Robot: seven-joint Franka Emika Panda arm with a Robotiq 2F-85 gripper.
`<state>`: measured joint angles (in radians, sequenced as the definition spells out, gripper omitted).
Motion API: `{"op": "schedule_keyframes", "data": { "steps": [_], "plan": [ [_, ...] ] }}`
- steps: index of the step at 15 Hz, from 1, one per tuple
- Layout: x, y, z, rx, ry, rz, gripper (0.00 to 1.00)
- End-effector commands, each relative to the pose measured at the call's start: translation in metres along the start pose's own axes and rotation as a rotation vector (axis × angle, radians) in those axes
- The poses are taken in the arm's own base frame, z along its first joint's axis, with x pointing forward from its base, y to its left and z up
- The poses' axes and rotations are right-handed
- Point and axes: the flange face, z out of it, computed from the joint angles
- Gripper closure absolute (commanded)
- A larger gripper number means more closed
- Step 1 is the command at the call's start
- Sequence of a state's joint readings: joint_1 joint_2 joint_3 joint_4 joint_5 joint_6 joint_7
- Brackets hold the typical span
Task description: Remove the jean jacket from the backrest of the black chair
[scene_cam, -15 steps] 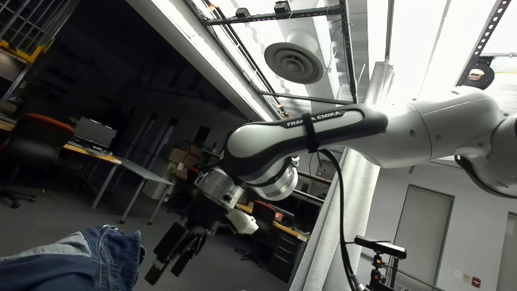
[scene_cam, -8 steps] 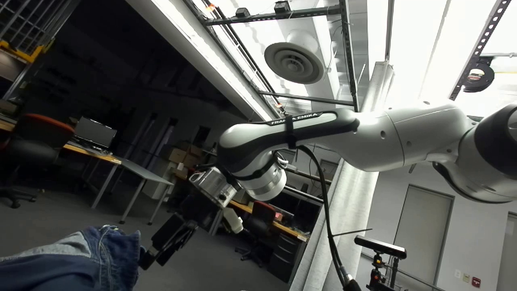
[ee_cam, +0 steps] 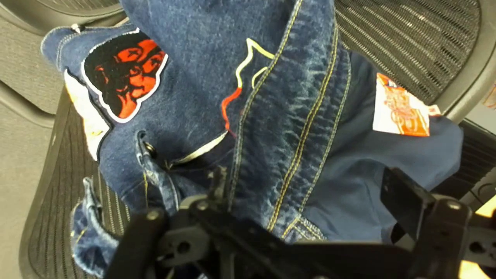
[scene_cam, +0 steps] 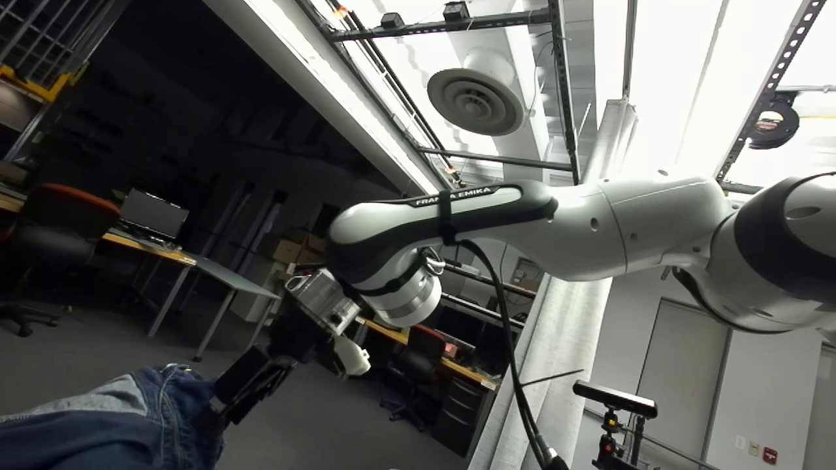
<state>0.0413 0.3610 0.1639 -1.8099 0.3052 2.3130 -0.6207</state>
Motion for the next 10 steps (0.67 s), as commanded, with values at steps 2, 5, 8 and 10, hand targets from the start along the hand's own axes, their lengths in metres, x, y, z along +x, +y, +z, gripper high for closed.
{"op": "schedule_keyframes", "data": {
  "steps": [2,5,8,10],
  "plan": [
    [0.036,0.000,0.016,-0.054,0.039,-0.003,0.00],
    [0.045,0.002,0.019,-0.071,0.043,0.001,0.00],
    [0.044,0.007,0.021,-0.087,0.038,0.007,0.00],
    [0.041,0.008,0.022,-0.104,0.029,0.006,0.00]
  ]
}}
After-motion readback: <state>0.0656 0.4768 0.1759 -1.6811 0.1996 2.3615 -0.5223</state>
